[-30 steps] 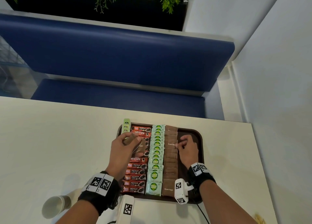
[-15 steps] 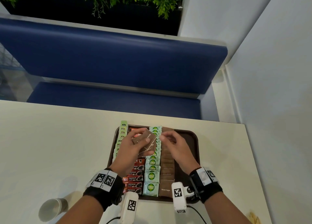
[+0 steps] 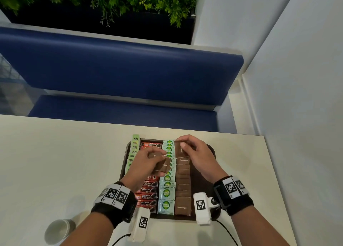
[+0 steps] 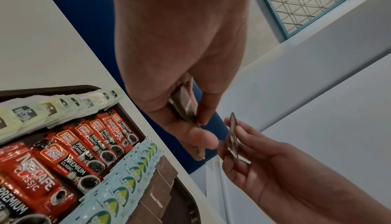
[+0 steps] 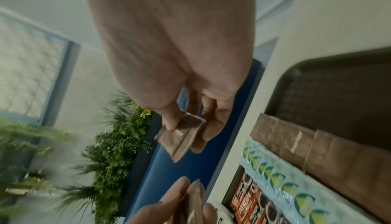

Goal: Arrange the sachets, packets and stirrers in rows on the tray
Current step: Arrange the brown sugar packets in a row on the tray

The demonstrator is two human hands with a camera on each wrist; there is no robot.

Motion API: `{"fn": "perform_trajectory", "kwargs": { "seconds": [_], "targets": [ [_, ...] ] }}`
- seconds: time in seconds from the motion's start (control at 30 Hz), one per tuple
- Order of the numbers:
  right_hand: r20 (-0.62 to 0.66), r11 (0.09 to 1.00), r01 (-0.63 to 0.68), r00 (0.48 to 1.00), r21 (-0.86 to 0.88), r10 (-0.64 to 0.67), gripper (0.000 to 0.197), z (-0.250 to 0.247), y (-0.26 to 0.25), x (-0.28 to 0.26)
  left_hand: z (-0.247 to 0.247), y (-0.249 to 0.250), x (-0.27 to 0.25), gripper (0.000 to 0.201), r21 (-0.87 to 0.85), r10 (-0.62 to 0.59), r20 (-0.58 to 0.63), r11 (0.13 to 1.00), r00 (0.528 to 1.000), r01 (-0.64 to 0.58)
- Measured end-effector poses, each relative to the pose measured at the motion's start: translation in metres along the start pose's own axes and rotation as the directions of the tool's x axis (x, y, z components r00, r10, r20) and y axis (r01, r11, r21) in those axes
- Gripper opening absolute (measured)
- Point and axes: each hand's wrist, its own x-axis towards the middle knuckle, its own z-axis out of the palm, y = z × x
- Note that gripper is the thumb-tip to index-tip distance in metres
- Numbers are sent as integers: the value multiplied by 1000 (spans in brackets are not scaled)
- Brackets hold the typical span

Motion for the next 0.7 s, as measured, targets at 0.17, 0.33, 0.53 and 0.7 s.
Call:
{"fn": "perform_trajectory", "kwargs": {
  "seconds": [0.17, 0.33, 0.53, 0.7],
  "targets": [
    [86, 967, 67, 995, -247, -47, 34, 1, -9, 1, 4, 9, -6, 32, 7, -12, 118, 1000, 993, 12],
    [-25, 998, -63, 998, 5, 64, 34, 5, 0, -4, 10, 5, -7, 17, 8, 60, 32, 998, 998, -60],
    [-50, 968, -202, 976, 147, 211, 12, 2, 15, -15, 12, -1, -8, 15, -41, 46, 8, 998, 999, -45],
    [-222, 974, -196, 951, 113, 217, 8, -14, 28, -1, 10, -5, -1, 14, -58, -6, -38, 998, 999, 4]
  ]
}}
